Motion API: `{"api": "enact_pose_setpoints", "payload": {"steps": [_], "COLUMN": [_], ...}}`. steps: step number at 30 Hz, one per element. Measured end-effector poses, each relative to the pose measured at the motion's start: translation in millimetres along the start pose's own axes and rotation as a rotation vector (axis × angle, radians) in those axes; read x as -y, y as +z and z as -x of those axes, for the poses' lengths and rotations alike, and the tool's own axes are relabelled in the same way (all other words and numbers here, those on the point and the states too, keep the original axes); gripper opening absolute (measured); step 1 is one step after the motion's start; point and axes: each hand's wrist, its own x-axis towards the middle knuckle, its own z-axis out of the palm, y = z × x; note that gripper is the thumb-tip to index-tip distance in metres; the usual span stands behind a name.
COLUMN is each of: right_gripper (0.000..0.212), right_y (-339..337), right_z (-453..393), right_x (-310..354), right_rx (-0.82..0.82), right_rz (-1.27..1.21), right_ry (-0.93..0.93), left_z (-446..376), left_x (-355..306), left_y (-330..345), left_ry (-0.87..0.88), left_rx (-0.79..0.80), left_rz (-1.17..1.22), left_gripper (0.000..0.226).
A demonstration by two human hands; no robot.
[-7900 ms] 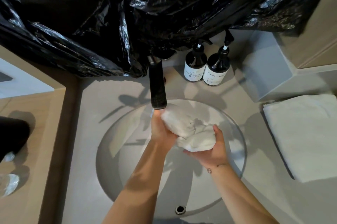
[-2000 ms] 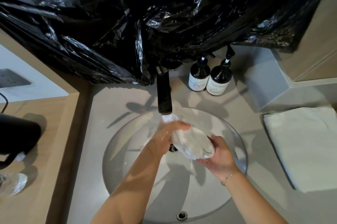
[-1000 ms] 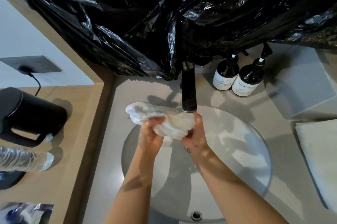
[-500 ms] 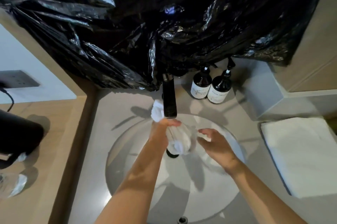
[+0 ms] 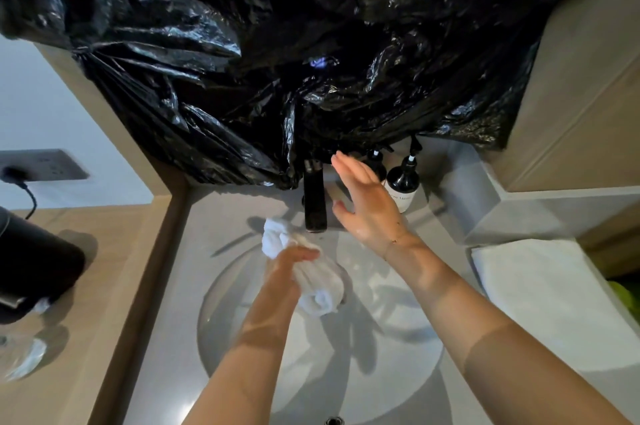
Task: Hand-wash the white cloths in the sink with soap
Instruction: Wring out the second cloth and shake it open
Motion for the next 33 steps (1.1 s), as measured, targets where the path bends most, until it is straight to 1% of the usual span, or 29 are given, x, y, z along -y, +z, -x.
{"api": "enact_pose_setpoints", "payload": {"steps": [2,4,5,6,7,8,9,10,11,12,14,15,16,17,18,19,20,22,23,24,25,26,27,29,30,31,33], "right_gripper": [0.065,0.066,0.066,0.065,0.061,0.057,0.054,0.053,0.058,0.068,0.086,0.088,0.082,0.074,0.07,0.069,0.068,0.063,0.056,0.049,0.043,0.038,0.032,0.027,0.028,0.029,0.026], "right_y": [6,11,12,12,12,14,20,26,36,49,71,79,84,87,86,86,84,79,76,73,69,66,61,56,55,53,50], "right_z": [9,21,27,37,48,63,82,103,123,143,171,179,183,184,182,179,175,172,170,169,166,162,157,143,137,132,125], "right_x": [-6,-12,-15,-15,-13,-12,-12,-10,-9,-9,-7,-6,-1,7,17,24,33,44,49,52,56,60,66,77,82,87,93], "right_rx": [-0.025,0.002,0.02,0.036,0.034,-0.006,-0.075,-0.15,-0.213,-0.23,-0.186,-0.153,-0.117,-0.084,-0.081,-0.089,-0.117,-0.169,-0.194,-0.237,-0.272,-0.305,-0.336,-0.383,-0.391,-0.394,-0.385], "right_rz": [0.009,-0.014,-0.064,-0.165,-0.307,-0.461,-0.627,-0.797,-0.976,-1.148,-1.497,-1.67,-1.795,-1.882,-1.897,-1.884,-1.827,-1.694,-1.591,-1.444,-1.297,-1.192,-1.12,-1.029,-1.017,-1.021,-1.03], "right_ry": [-0.001,0.009,0.025,0.052,0.084,0.126,0.207,0.352,0.538,0.718,0.96,1.01,1.031,1.003,0.952,0.903,0.869,0.841,0.851,0.878,0.894,0.877,0.848,0.802,0.788,0.782,0.79], "left_z": [8,18,23,30,35,42,47,53,57,59,62,65,67,69,72,73,72,69,68,69,68,67,66,59,58,58,58], "left_x": [2,2,1,0,0,-1,-1,-1,-1,0,2,4,5,7,8,9,11,11,11,13,16,19,23,33,35,36,37], "left_y": [-7,-12,-13,-13,-14,-14,-16,-19,-22,-27,-32,-33,-33,-34,-35,-38,-43,-54,-58,-65,-70,-75,-79,-83,-83,-83,-78], "left_ry": [0.017,0.018,0.011,0.008,0.01,0.012,0.004,-0.008,-0.022,-0.041,-0.06,-0.058,-0.058,-0.061,-0.073,-0.091,-0.11,-0.129,-0.142,-0.138,-0.142,-0.161,-0.198,-0.284,-0.318,-0.368,-0.53], "left_rx": [0.008,0.051,0.06,0.07,0.077,0.081,0.085,0.093,0.103,0.105,0.13,0.151,0.168,0.189,0.222,0.243,0.245,0.265,0.282,0.297,0.321,0.342,0.377,0.406,0.427,0.477,0.557], "left_rz": [0.043,0.076,0.086,0.104,0.13,0.162,0.192,0.226,0.261,0.292,0.341,0.356,0.363,0.373,0.383,0.403,0.415,0.438,0.434,0.431,0.423,0.415,0.418,0.385,0.381,0.401,0.444], "left_gripper": [0.024,0.026,0.023,0.016,0.009,0.006,0.005,0.009,0.016,0.022,0.028,0.031,0.034,0.036,0.037,0.033,0.027,0.024,0.021,0.012,0.009,0.011,0.017,0.057,0.064,0.067,0.074]}}
